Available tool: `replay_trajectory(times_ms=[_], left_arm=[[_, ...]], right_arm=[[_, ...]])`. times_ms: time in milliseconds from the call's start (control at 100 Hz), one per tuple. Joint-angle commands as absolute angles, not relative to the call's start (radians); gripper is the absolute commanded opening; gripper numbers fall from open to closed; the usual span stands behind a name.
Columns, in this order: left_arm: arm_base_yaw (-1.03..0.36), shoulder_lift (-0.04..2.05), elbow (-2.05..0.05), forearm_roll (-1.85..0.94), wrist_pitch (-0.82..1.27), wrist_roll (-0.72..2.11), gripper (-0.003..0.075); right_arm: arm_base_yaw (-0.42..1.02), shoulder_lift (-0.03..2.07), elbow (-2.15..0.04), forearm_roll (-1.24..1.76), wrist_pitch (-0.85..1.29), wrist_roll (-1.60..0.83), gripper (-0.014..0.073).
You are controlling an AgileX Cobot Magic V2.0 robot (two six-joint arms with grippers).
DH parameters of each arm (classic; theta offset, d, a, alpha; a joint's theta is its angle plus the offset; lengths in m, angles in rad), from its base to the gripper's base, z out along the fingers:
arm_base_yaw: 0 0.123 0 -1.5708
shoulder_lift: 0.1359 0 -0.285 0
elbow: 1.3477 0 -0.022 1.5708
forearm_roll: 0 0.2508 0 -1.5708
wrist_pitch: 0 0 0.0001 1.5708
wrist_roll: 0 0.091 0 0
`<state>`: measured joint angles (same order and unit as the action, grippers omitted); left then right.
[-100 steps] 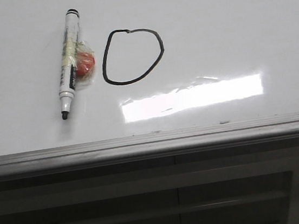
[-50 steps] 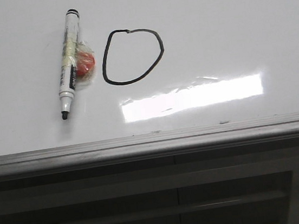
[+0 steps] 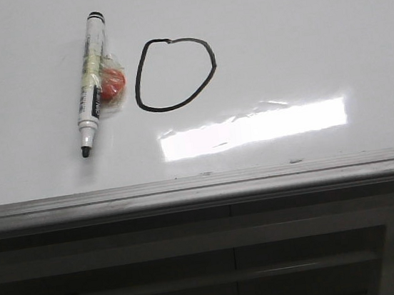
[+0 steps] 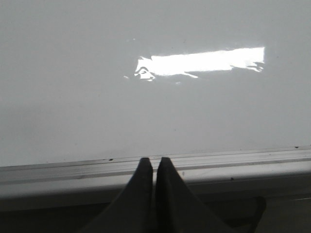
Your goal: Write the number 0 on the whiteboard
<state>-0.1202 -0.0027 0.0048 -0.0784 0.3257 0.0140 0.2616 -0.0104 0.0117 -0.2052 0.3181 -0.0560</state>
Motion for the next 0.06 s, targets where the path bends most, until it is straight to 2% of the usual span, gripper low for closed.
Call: replay_trajectory(times_ms=[0, 50], left_arm=[[-0.118, -0.032, 0.036, -0.087, 0.272, 0.014, -0.0020], [-0.118, -0.032, 0.036, -0.087, 0.272, 0.014, -0.0020]], right_arm=[[0.255, -0.029, 0.025, -0.224, 0.293, -0.060, -0.0069], [0.255, -0.029, 0.025, -0.224, 0.293, -0.060, -0.0069]])
